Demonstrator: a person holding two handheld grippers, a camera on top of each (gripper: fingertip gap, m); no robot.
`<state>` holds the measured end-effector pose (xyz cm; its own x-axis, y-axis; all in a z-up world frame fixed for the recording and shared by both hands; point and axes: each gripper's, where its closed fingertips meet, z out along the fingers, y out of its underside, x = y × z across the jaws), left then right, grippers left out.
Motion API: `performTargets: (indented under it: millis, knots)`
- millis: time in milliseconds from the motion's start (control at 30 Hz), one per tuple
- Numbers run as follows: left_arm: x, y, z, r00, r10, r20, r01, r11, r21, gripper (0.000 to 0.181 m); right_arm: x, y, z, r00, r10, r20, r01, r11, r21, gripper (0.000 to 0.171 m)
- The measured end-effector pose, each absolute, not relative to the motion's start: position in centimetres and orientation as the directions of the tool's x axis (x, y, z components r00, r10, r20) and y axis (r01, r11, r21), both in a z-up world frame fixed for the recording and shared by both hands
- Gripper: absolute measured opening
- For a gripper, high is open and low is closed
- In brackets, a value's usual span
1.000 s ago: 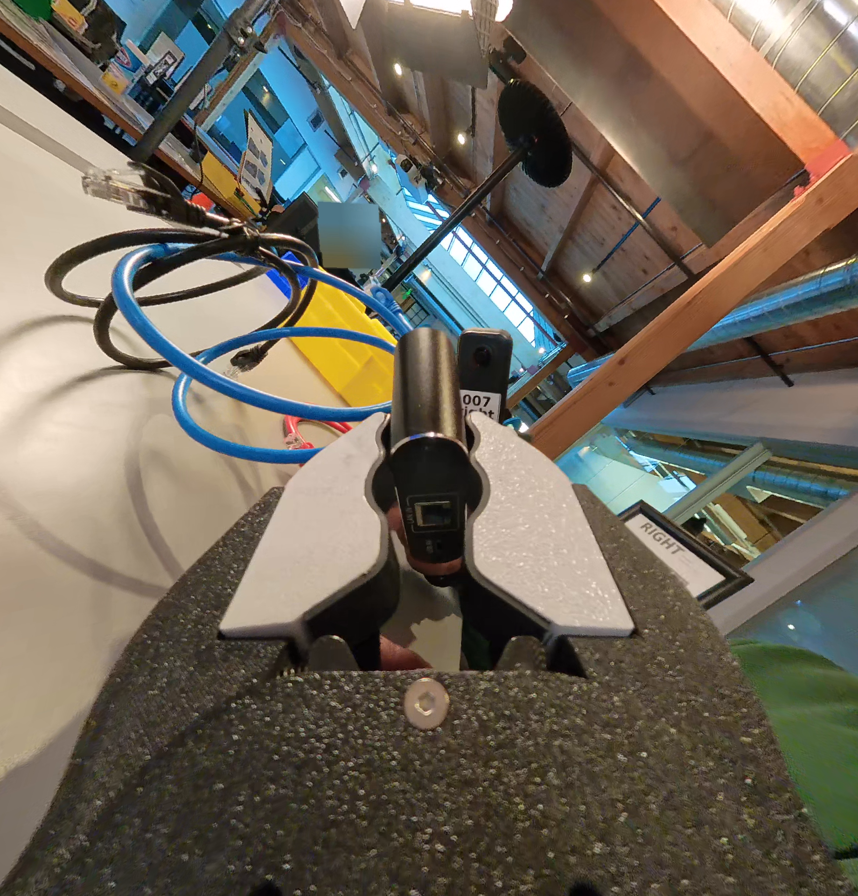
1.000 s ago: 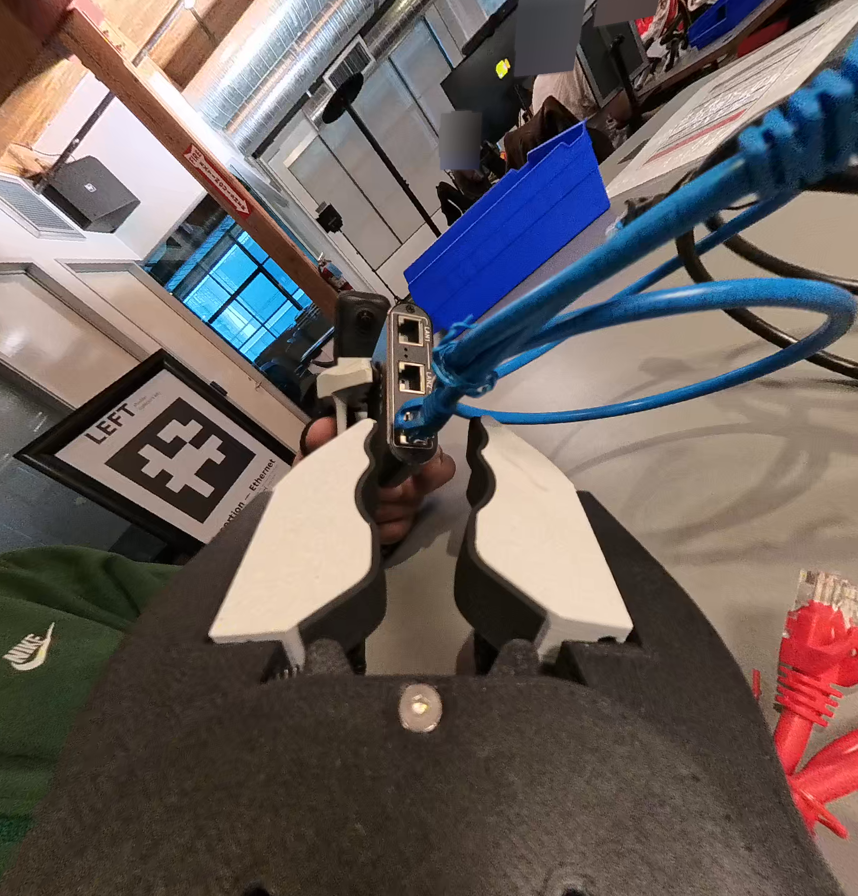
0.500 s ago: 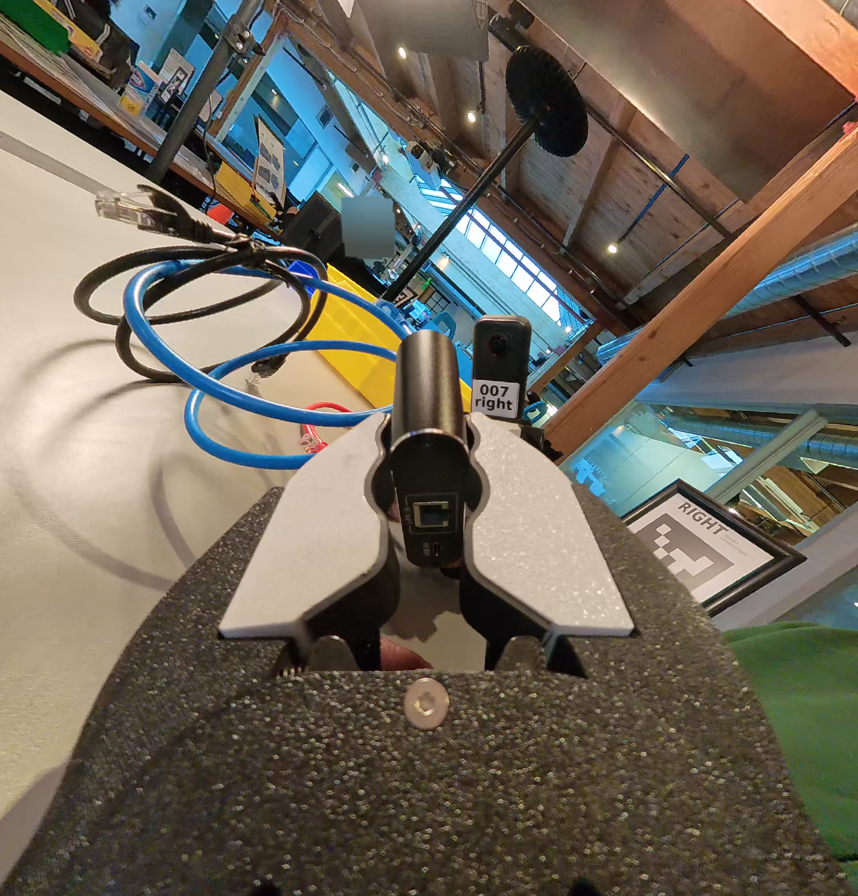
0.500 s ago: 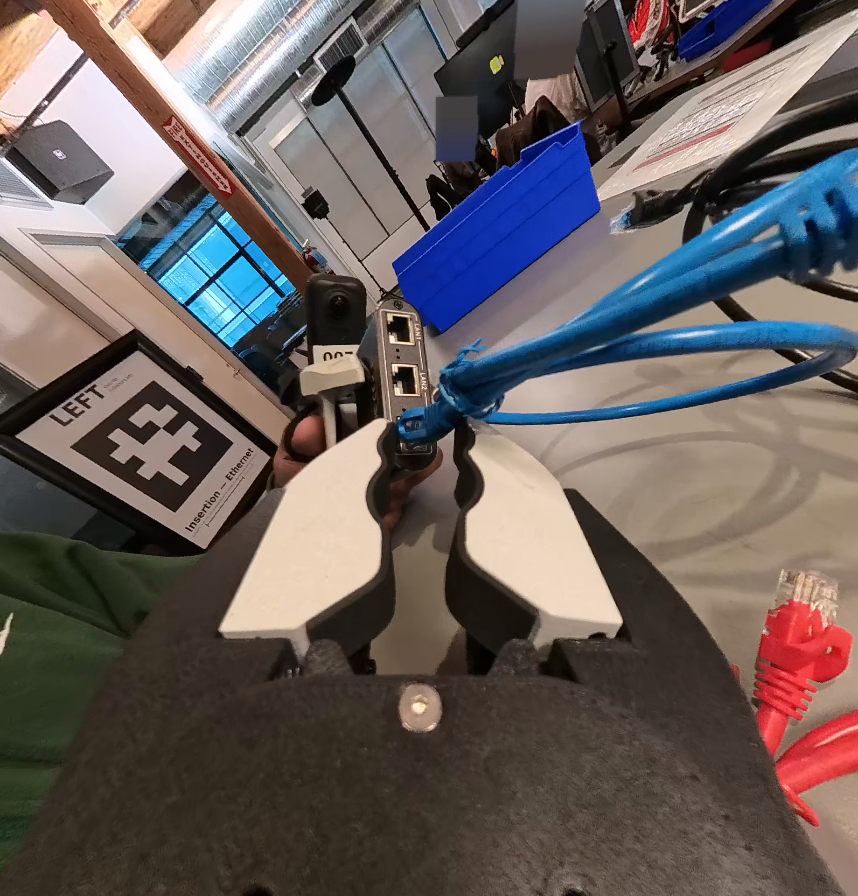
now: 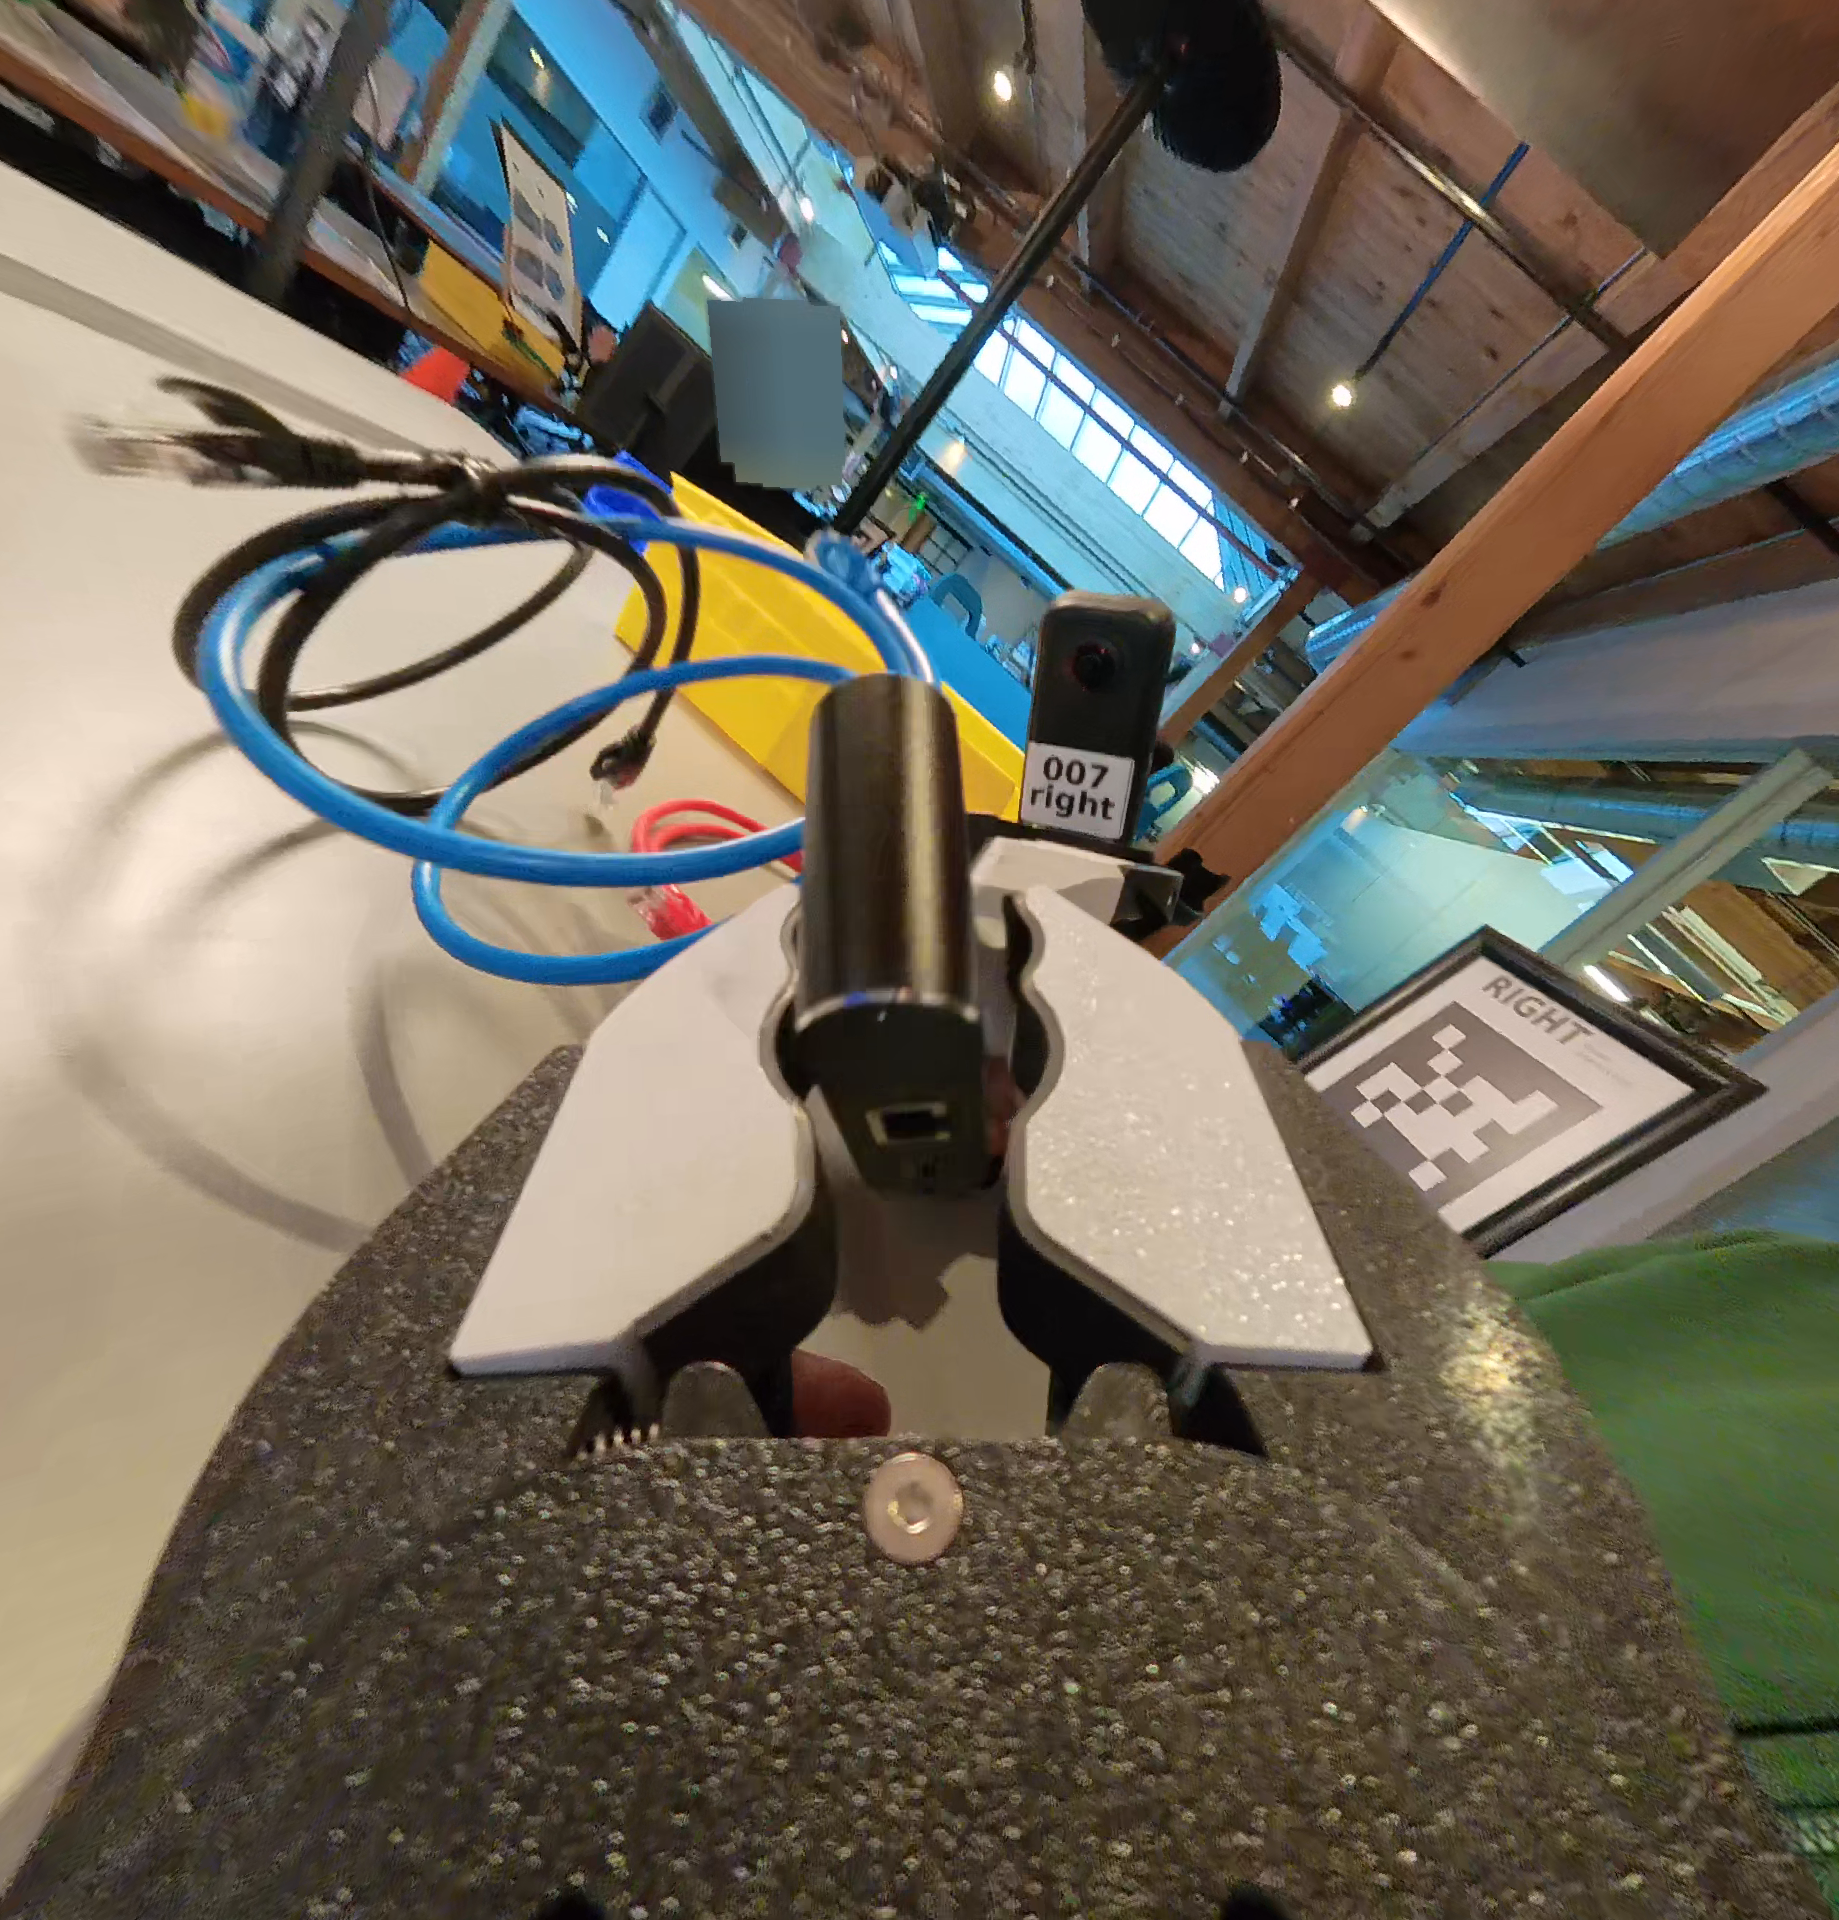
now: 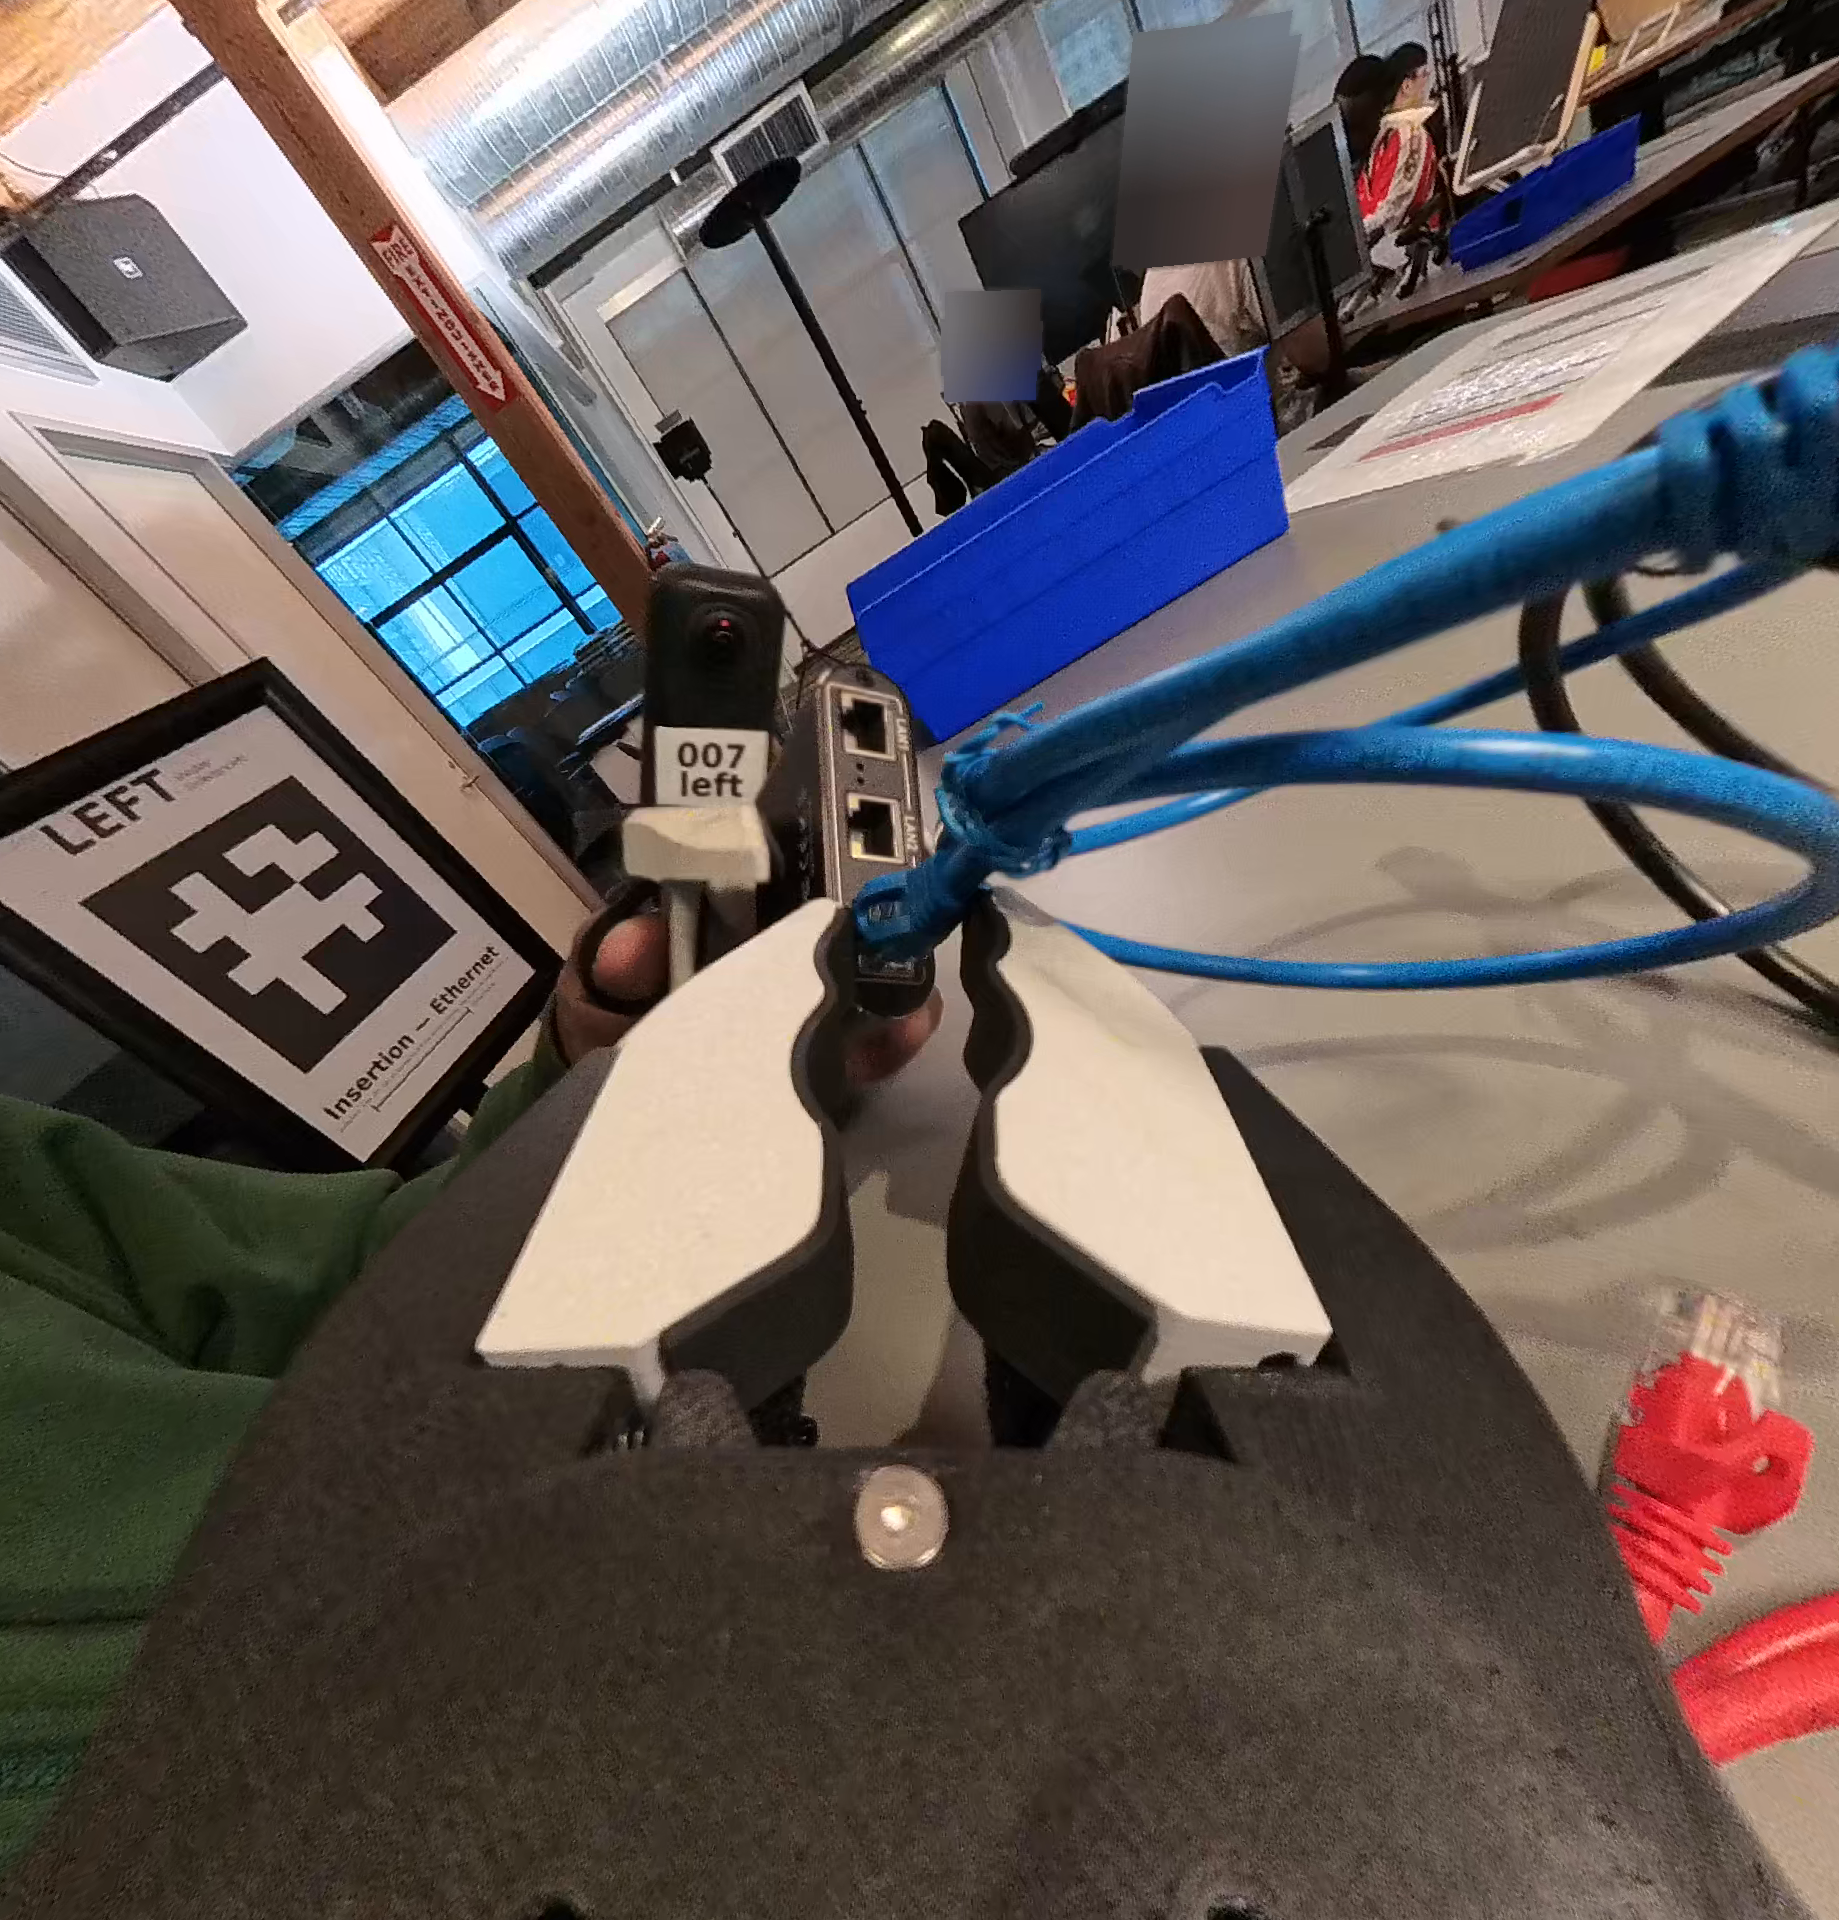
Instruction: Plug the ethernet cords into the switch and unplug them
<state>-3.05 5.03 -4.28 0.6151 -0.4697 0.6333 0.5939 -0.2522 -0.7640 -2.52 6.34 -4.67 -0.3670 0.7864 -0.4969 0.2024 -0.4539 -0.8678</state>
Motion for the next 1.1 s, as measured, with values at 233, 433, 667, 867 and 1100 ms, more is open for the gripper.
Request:
performTargets:
  millis: [233, 433, 667, 867, 1100]
  knots:
    - [-2.4, 5.3, -4.8, 0.593, -0.466, 0.657, 0.598, -0.292, -0.747, 0.028, -2.5, 6.1, -4.4, -0.362, 0.835, -0.415, 0.167, -0.380, -0.910, 0.020]
    - [-2.3, 5.5, -5.1, 0.650, -0.445, 0.615, 0.554, -0.277, -0.785, 0.028, -2.5, 6.6, -4.5, -0.307, 0.909, -0.281, 0.131, -0.252, -0.959, 0.021]
    - [-2.3, 5.7, -4.9, 0.687, -0.440, 0.579, 0.530, -0.241, -0.813, 0.028, -2.6, 7.1, -4.0, -0.225, 0.969, -0.105, 0.081, -0.088, -0.993, 0.020]
    - [-2.2, 5.6, -4.8, 0.695, -0.451, 0.560, 0.516, -0.230, -0.825, 0.029, -2.6, 7.1, -3.6, -0.210, 0.975, -0.078, 0.057, -0.067, -0.996, 0.019]
    - [0.6, 5.4, -5.4, 0.763, -0.483, 0.430, 0.339, -0.268, -0.902, 0.028, -1.6, 10.2, -3.4, -0.229, 0.923, -0.310, 0.049, -0.307, -0.950, 0.015]
